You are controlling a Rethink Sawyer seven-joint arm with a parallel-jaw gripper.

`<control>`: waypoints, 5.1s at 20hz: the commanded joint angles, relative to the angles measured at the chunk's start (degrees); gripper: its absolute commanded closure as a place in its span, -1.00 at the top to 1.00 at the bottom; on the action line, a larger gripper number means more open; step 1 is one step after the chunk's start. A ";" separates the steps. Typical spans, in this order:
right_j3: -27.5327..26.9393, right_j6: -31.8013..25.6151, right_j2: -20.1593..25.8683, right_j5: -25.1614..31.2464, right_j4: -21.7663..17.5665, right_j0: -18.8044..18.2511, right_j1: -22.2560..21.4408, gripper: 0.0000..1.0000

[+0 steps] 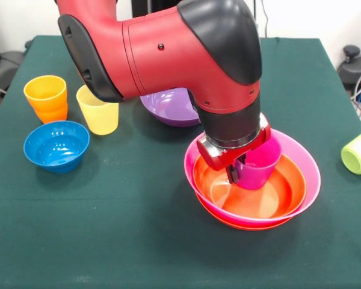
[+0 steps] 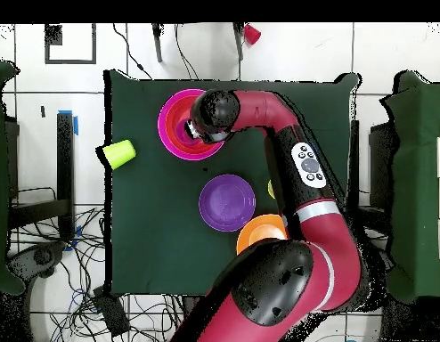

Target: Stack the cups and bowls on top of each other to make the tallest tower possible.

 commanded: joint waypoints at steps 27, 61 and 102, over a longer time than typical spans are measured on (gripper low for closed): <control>-6.45 -14.38 -0.45 0.54 -2.90 1.35 6.54 1.00; 3.38 -13.03 1.33 4.99 1.13 -0.64 -2.81 1.00; 0.89 -15.12 1.92 4.99 1.58 0.02 -1.47 1.00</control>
